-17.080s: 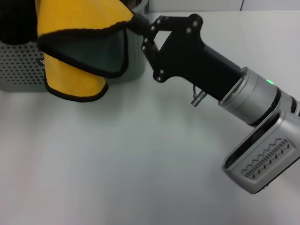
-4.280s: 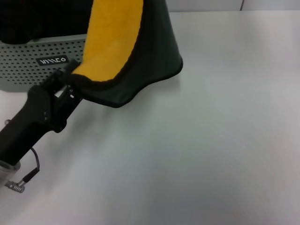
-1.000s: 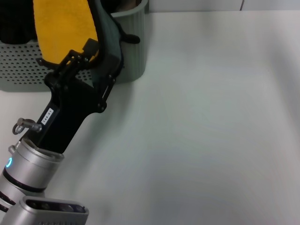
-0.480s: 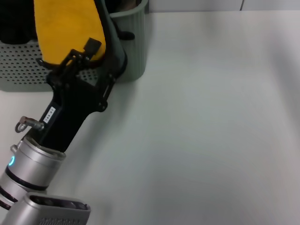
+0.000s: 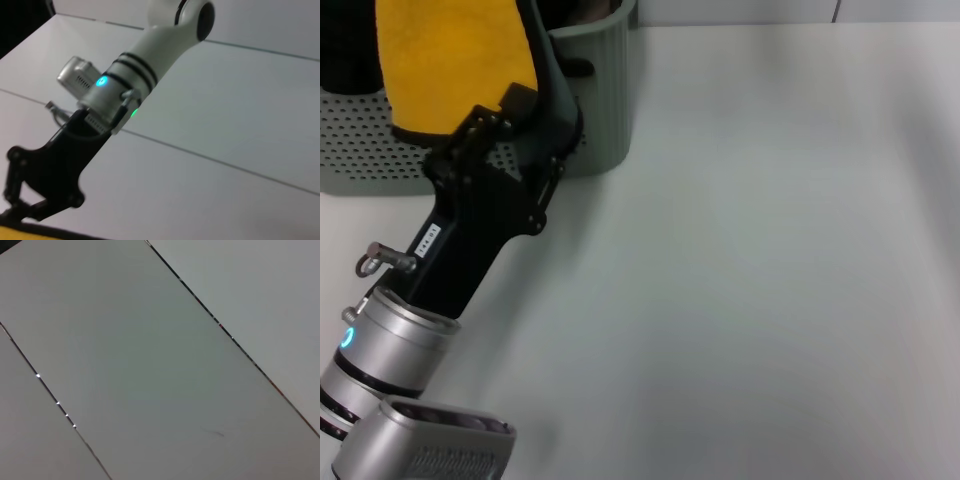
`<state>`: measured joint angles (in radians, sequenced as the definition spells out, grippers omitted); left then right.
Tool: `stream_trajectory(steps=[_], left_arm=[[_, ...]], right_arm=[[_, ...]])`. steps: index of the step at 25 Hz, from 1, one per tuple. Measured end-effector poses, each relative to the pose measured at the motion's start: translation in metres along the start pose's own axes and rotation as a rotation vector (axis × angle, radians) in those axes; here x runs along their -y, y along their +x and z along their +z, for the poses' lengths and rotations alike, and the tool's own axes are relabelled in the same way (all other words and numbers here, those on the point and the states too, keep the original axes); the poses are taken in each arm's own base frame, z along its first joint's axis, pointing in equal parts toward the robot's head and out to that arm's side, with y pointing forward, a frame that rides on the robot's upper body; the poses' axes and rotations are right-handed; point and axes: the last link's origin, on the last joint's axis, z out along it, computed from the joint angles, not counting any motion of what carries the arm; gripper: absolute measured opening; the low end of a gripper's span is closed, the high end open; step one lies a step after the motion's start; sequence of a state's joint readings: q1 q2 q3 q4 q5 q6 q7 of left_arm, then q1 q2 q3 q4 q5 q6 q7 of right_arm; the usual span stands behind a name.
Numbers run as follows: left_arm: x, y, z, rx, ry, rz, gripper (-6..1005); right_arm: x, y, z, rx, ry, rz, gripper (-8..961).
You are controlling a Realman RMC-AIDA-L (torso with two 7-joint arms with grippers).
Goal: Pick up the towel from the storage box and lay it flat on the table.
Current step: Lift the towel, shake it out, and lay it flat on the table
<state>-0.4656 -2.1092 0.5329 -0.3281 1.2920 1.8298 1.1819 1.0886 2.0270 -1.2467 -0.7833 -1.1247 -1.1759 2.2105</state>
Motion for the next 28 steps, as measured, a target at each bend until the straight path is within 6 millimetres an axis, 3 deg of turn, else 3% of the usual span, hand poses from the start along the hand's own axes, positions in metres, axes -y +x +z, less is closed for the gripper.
stream_trajectory(steps=[19, 28], left_arm=[[0.002, -0.004, 0.001, 0.039, 0.025, -0.004, 424], [0.004, -0.007, 0.002, 0.059, 0.04, -0.036, 261]], right_arm=[[0.005, 0.004, -0.007, 0.014, -0.003, 0.039, 9], [0.006, 0.004, -0.013, 0.024, -0.003, 0.045, 8]])
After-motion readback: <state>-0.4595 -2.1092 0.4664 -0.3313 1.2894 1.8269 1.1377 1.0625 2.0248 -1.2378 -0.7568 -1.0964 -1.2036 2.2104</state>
